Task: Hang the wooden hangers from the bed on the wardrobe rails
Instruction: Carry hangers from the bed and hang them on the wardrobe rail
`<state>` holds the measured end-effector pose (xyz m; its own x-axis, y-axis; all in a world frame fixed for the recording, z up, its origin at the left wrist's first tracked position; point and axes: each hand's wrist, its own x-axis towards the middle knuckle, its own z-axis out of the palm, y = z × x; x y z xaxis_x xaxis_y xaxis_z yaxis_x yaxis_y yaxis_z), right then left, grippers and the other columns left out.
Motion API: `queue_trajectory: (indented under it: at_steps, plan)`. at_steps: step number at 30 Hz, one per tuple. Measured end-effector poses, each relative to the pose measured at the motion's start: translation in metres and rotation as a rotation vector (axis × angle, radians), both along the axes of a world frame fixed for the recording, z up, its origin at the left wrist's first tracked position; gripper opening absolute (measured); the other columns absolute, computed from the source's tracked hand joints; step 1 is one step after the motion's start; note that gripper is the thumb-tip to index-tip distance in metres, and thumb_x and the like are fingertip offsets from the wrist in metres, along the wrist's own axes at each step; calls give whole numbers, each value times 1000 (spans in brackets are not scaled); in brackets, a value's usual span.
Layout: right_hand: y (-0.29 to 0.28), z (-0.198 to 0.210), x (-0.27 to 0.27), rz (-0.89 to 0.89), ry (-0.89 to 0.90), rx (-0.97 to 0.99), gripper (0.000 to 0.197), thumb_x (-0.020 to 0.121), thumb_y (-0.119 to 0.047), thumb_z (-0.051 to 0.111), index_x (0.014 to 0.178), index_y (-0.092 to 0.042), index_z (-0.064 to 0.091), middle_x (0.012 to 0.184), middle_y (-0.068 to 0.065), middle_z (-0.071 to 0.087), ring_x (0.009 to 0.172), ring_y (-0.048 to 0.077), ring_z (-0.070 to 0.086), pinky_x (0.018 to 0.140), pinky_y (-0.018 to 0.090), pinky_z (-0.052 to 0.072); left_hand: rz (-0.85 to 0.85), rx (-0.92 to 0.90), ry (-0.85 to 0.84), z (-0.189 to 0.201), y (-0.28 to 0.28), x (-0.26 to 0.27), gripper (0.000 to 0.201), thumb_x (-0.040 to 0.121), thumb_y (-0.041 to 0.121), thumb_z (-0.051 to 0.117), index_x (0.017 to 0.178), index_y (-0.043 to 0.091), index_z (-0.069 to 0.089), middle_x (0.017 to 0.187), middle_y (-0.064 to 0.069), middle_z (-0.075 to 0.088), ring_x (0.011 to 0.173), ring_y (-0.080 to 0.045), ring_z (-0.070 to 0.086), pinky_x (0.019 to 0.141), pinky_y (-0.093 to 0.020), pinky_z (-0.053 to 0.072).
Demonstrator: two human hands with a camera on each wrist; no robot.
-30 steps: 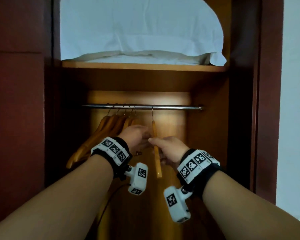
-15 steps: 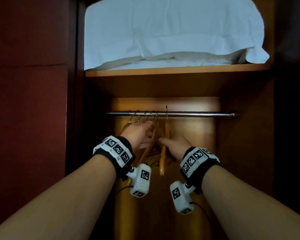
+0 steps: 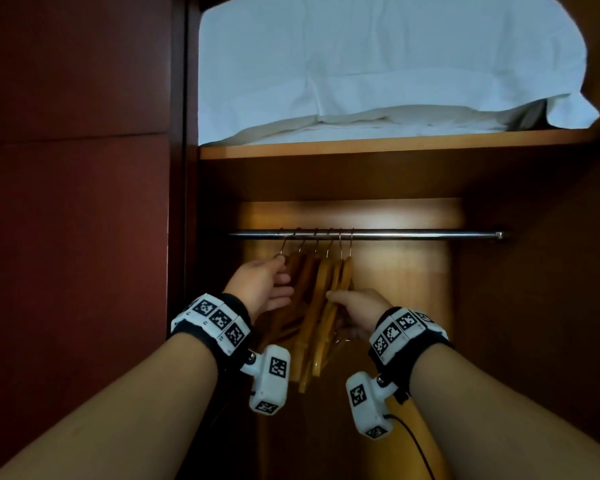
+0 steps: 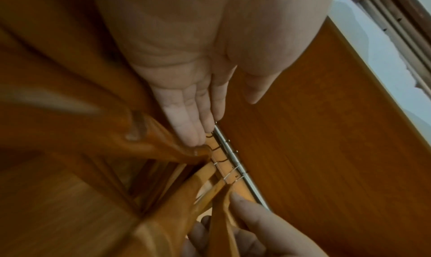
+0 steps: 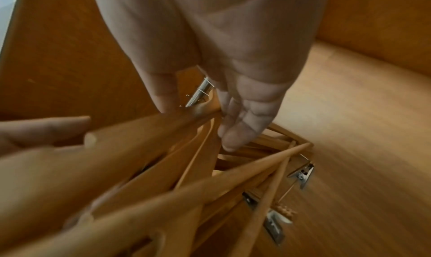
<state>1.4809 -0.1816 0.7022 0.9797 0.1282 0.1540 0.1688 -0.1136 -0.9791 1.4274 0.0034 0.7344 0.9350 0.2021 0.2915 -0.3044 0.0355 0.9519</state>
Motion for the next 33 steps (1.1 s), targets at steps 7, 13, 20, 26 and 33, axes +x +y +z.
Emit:
queue_trajectory:
  at_steps: [7,13,20,26,33]
  plan:
    - [21,2,17,-50,124,222,52,79,-36,73,123,-12,57,115,17,67,98,35,68,81,47,59,42,-30,-5,-8,24,5,43,100,36,59,134,11,51,113,-13,67,98,-28,71,75,-36,62]
    - [35,-2,27,7,207,445,80,78,-50,72,145,-21,40,136,15,55,116,38,58,92,57,51,64,-25,38,-11,25,8,55,100,40,56,145,11,42,115,-12,65,96,-26,68,65,-31,57]
    - [42,4,46,139,283,653,98,72,-77,59,149,-20,37,143,17,50,122,39,54,81,58,52,156,128,24,-12,29,11,45,98,47,56,128,13,55,109,-8,68,95,-24,70,80,-36,59]
    - [49,1,61,350,390,827,105,70,-91,35,151,-24,31,147,20,43,128,46,46,98,74,32,364,407,-2,-9,30,11,40,71,44,75,103,23,65,98,-4,72,91,-24,69,90,-47,57]
    - [76,4,70,528,357,753,100,80,-87,16,134,-14,56,121,19,67,111,39,64,97,58,47,600,953,177,-12,26,11,81,74,59,69,145,32,40,135,-3,55,119,-25,56,101,-39,48]
